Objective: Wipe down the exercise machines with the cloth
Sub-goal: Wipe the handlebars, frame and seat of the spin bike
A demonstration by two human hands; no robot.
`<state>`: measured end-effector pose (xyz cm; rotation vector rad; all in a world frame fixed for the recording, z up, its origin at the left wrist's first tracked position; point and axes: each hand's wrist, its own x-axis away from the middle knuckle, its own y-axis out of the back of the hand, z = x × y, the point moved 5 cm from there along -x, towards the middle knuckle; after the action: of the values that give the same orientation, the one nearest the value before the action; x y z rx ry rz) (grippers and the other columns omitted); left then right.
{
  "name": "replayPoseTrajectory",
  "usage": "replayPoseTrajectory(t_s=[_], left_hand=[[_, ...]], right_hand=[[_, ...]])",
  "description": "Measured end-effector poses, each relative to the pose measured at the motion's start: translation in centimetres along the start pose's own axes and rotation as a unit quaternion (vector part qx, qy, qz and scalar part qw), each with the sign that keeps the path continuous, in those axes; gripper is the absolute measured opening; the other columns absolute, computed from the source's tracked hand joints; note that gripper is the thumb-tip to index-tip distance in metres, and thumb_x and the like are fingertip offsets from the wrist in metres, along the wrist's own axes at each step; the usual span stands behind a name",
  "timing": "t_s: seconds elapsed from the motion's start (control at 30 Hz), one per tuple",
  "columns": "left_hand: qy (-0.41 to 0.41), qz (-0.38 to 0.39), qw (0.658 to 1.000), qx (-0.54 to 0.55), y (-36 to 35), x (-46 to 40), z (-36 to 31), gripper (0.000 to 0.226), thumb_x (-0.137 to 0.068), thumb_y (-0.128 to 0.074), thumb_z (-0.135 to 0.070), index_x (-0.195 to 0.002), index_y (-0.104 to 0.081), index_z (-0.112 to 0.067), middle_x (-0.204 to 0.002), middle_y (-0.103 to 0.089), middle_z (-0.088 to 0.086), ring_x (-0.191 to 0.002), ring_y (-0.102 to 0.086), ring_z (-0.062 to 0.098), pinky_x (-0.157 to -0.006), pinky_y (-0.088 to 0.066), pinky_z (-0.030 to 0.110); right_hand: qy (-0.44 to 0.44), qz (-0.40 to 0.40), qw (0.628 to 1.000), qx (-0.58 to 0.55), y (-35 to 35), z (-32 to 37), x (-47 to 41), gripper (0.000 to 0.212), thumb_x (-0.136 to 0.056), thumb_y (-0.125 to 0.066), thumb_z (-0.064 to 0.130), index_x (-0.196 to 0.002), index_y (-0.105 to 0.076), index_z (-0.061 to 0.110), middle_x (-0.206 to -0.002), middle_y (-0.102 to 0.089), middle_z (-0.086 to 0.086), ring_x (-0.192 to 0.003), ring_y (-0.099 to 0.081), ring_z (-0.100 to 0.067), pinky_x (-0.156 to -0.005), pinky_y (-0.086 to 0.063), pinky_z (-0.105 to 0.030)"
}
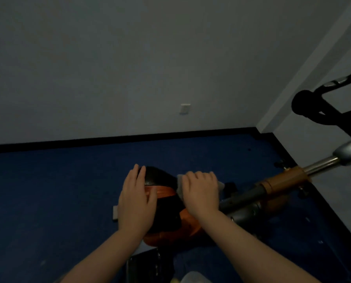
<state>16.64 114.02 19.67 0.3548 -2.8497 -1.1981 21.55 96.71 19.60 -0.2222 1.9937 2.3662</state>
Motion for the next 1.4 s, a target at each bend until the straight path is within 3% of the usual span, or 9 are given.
replayPoseTrajectory(t_s=[0.13, 0.3, 0.53, 0.73, 0.87, 0.97, 1.1, 1.3, 1.4], left_hand=[[0.019, -0.010, 0.996, 0.081, 0.3, 2.8, 0.6, 0.063, -0.096, -0.038, -0.046, -0.152, -0.012, -0.033, -0.156, -0.004, -0.022, -0.144, -0.007, 0.003, -0.117, -0.021, 0.035], [0.070, -0.013, 0.986, 0.151, 0.4, 4.3, 1.2, 0.076, -0.088, -0.038, -0.058, -0.152, -0.001, -0.039, -0.159, -0.012, -0.014, -0.143, -0.015, 0.005, -0.113, -0.023, 0.031], [0.098, 0.062, 0.986, 0.121, 0.6, 4.3, 2.2, 0.088, -0.088, -0.052, -0.056, -0.153, 0.001, -0.030, -0.150, -0.030, -0.006, -0.128, -0.028, 0.004, -0.098, -0.033, 0.028], [0.097, 0.115, 0.984, 0.099, 0.8, 3.8, 3.6, 0.099, -0.071, -0.056, -0.074, -0.150, -0.008, -0.038, -0.128, -0.044, -0.015, -0.123, -0.039, 0.008, -0.101, -0.042, 0.039], [0.097, 0.133, 0.978, 0.131, 0.7, 3.7, 4.0, 0.072, -0.061, -0.059, -0.077, -0.123, -0.040, -0.046, -0.109, -0.050, -0.022, -0.104, -0.046, -0.003, -0.089, -0.050, 0.035], [0.116, 0.160, 0.972, 0.125, 0.7, 3.7, 4.5, 0.070, -0.056, -0.059, -0.082, -0.112, -0.044, -0.042, -0.105, -0.054, -0.020, -0.099, -0.054, -0.001, -0.085, -0.052, 0.034], [0.142, 0.194, 0.958, 0.159, 0.2, 3.8, 4.9, 0.073, -0.054, -0.060, -0.086, -0.108, -0.039, -0.042, -0.100, -0.064, -0.019, -0.091, -0.062, -0.002, -0.083, -0.054, 0.033], [0.124, 0.240, 0.950, 0.157, 0.6, 3.5, 4.5, 0.074, -0.069, -0.064, -0.072, -0.125, -0.026, -0.040, -0.109, -0.049, -0.029, -0.099, -0.054, -0.003, -0.085, -0.048, 0.023], [0.135, 0.255, 0.945, 0.157, 0.6, 3.4, 4.7, 0.071, -0.064, -0.062, -0.078, -0.115, -0.034, -0.038, -0.106, -0.059, -0.023, -0.093, -0.059, -0.004, -0.084, -0.052, 0.027]], right_hand=[[0.131, 0.072, 0.988, -0.038, 0.5, 0.5, -1.6, 0.039, -0.100, -0.025, 0.041, -0.094, -0.059, 0.022, -0.091, -0.064, 0.001, -0.083, -0.060, -0.021, -0.079, -0.045, -0.037], [0.016, 0.368, 0.930, 0.006, -1.4, -2.4, -5.4, 0.042, -0.102, -0.029, 0.036, -0.135, -0.049, 0.021, -0.137, -0.049, -0.011, -0.118, -0.050, -0.029, -0.092, -0.039, -0.036], [0.129, 0.141, 0.974, -0.120, -0.4, 7.3, -2.8, 0.051, -0.099, -0.023, 0.057, -0.140, -0.039, 0.032, -0.134, -0.053, 0.005, -0.115, -0.055, -0.017, -0.088, -0.046, -0.036], [0.125, 0.311, 0.937, -0.099, -2.2, 6.7, -5.9, 0.039, -0.103, -0.025, 0.044, -0.138, -0.039, 0.036, -0.139, -0.050, 0.001, -0.120, -0.051, -0.024, -0.090, -0.043, -0.038], [0.182, 0.199, 0.959, -0.091, -1.6, 10.2, -4.6, 0.042, -0.098, -0.029, 0.056, -0.133, -0.045, 0.039, -0.135, -0.050, 0.007, -0.117, -0.049, -0.017, -0.085, -0.043, -0.035], [0.247, 0.257, 0.916, -0.185, -0.7, 9.1, -4.6, 0.041, -0.096, -0.039, 0.058, -0.134, -0.043, 0.045, -0.140, -0.045, 0.015, -0.124, -0.043, -0.007, -0.096, -0.041, -0.033], [0.079, 0.334, 0.926, -0.158, -3.0, 8.6, -7.2, 0.039, -0.100, -0.029, 0.046, -0.126, -0.055, 0.032, -0.132, -0.055, 0.001, -0.118, -0.051, -0.020, -0.091, -0.042, -0.034], [0.374, 0.236, 0.897, -0.022, -1.1, 14.4, -4.0, 0.034, -0.088, -0.048, 0.052, -0.112, -0.064, 0.034, -0.120, -0.054, 0.011, -0.110, -0.044, -0.012, -0.095, -0.034, -0.036], [0.217, 0.348, 0.902, -0.136, -2.1, 12.6, -6.7, 0.033, -0.083, -0.047, 0.059, -0.097, -0.067, 0.036, -0.114, -0.061, 0.011, -0.107, -0.054, -0.014, -0.093, -0.045, -0.039]])
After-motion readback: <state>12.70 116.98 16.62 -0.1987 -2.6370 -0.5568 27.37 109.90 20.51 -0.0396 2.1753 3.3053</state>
